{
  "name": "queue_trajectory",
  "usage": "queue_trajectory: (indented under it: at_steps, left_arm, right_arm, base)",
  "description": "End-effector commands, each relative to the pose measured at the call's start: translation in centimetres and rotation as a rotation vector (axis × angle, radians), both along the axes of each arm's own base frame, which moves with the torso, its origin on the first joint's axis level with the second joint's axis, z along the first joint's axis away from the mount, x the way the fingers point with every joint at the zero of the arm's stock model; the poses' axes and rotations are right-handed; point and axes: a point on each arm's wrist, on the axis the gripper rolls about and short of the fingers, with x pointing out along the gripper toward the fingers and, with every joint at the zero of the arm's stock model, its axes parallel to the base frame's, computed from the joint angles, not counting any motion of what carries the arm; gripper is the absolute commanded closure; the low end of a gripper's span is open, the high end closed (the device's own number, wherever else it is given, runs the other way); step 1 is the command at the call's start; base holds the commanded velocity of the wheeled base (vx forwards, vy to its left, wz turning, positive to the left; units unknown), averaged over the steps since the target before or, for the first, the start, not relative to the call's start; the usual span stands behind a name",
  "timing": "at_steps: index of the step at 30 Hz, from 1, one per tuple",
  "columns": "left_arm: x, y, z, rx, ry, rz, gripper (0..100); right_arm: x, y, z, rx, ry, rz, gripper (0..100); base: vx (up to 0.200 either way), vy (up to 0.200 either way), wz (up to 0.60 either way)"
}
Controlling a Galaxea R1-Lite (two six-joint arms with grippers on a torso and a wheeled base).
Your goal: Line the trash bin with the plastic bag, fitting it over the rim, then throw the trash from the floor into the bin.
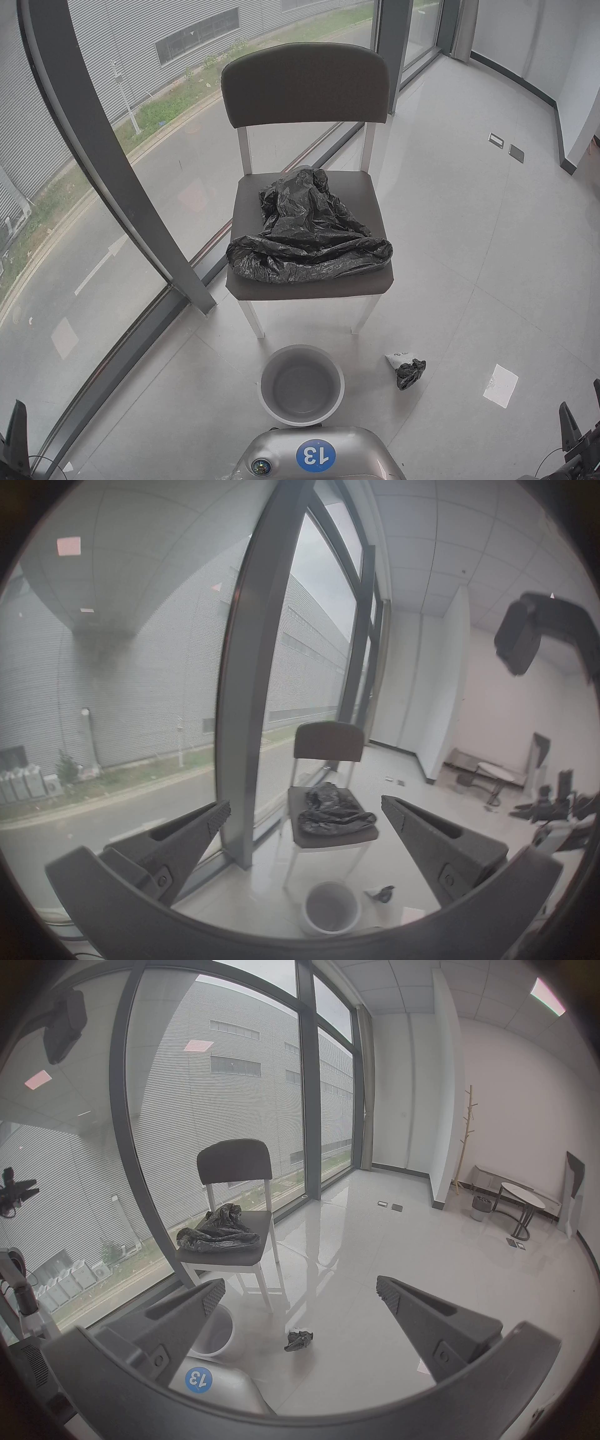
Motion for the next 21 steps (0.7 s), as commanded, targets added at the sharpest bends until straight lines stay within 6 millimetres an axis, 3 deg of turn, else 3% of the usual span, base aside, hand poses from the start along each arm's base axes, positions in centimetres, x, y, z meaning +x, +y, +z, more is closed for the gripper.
queue_trajectory:
  at_steps: [1, 7, 13, 16, 17, 18, 19, 21]
  left_arm:
    - [1.0, 0.2, 2.3, -0.016, 0.091, -0.131, 0]
    - [3.4, -0.2, 4.3, 0.088, 0.169, -0.140, 0]
    - [6.6, -0.6, 2.7, 0.361, 0.289, -0.075, 0]
    - [7.4, -0.7, 2.9, 0.371, 0.316, -0.087, 0]
    - [8.3, -0.9, 3.2, 0.375, 0.346, -0.095, 0]
    - [8.3, -0.9, 3.3, 0.376, 0.347, -0.097, 0]
    - [9.2, -1.0, 3.7, 0.375, 0.372, -0.107, 0]
    - [10.3, -1.4, 4.2, 0.377, 0.396, -0.138, 0]
  right_arm:
    - [0.0, 0.0, -0.5, 0.003, 0.001, -0.001, 0]
    - [0.0, 0.0, -0.5, -0.035, 0.000, -0.002, 0]
    - [0.0, 0.1, -0.3, -0.102, -0.022, 0.051, 0]
    - [-0.7, 0.1, 2.7, 0.040, -0.152, 0.076, 0]
    - [-1.5, 0.2, 6.3, 0.180, -0.226, 0.115, 0]
    - [-1.5, 0.1, 6.6, 0.192, -0.228, 0.120, 0]
    - [-1.2, 0.2, 8.3, 0.234, -0.183, 0.131, 0]
    - [0.0, 0.2, 8.5, 0.171, -0.088, 0.130, 0]
  base:
    - [0.000, 0.000, 0.00]
    - [0.000, 0.000, 0.00]
    - [0.000, 0.000, 0.00]
    - [0.000, 0.000, 0.00]
    - [0.000, 0.000, 0.00]
    - [0.000, 0.000, 0.00]
    - [0.000, 0.000, 0.00]
    - [0.000, 0.000, 0.00]
